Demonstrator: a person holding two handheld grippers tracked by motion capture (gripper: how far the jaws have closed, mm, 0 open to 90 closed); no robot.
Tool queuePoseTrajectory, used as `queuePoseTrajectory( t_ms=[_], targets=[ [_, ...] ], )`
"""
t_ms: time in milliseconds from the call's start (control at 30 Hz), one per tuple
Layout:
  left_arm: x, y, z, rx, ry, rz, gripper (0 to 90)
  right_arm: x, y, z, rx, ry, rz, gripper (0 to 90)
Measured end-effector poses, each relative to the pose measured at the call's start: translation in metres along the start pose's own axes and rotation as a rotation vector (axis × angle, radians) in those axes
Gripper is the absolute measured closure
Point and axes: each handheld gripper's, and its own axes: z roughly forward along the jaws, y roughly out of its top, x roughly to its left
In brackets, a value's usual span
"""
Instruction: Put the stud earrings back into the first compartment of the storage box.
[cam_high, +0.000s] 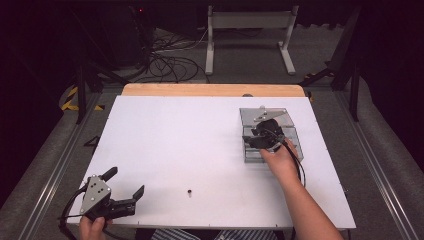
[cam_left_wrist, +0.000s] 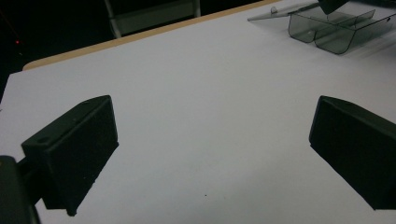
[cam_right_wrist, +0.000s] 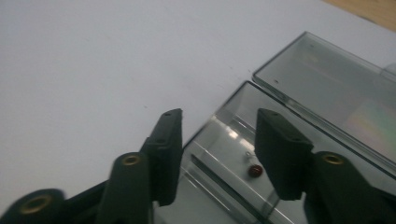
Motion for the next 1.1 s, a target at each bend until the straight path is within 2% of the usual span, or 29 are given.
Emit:
queuePoseTrajectory(
  t_ms=[33,100,200,233,300,333,367,467,500,533,667,733,833,1100],
  targets=[
    [0.000,0.000,0.000,0.000,0.000,0.000,1.7,0.007,0.004,-0.005,-0.024,0.021,-0.011,38.1],
    [0.000,0.000,0.000,0.000,0.001,-0.001,1.7,0.016,0.007,-0.010,-0.045,0.043,-0.022,30.4],
    [0.000,0.000,0.000,-0.001,0.001,-0.002,1.7,0.030,0.012,-0.017,-0.074,0.085,-0.057,23.2],
    [0.000,0.000,0.000,-0.001,0.001,-0.002,1.7,0.030,0.012,-0.017,-0.074,0.085,-0.057,23.2],
    [0.000,0.000,0.000,0.000,0.001,-0.001,1.7,0.041,0.014,-0.021,-0.089,0.103,-0.078,19.8],
    [0.000,0.000,0.000,-0.001,0.001,-0.002,1.7,0.051,0.016,-0.024,-0.099,0.119,-0.108,18.1],
    [0.000,0.000,0.000,0.000,0.001,-0.002,1.7,0.051,0.016,-0.024,-0.099,0.119,-0.108,18.1],
    [0.000,0.000,0.000,-0.001,0.001,-0.002,1.7,0.067,0.018,-0.028,-0.106,0.152,-0.149,16.9],
    [0.000,0.000,0.000,-0.001,0.001,-0.002,1.7,0.077,0.019,-0.029,-0.102,0.179,-0.171,16.5],
    [0.000,0.000,0.000,-0.002,0.001,-0.002,1.7,0.077,0.019,-0.029,-0.102,0.179,-0.171,16.5],
    [0.000,0.000,-0.001,-0.003,0.000,-0.003,1.7,0.101,0.019,-0.032,-0.102,0.235,-0.226,16.4],
    [0.000,0.000,-0.001,-0.005,0.000,-0.005,1.7,0.104,0.019,-0.032,-0.106,0.242,-0.233,16.4],
    [0.000,0.000,-0.001,-0.006,0.003,0.001,1.7,0.123,0.018,-0.034,-0.111,0.280,-0.275,16.5],
    [0.000,0.000,-0.001,-0.005,0.002,0.003,1.7,0.144,0.012,-0.030,-0.100,0.334,-0.324,18.1]
  ],
)
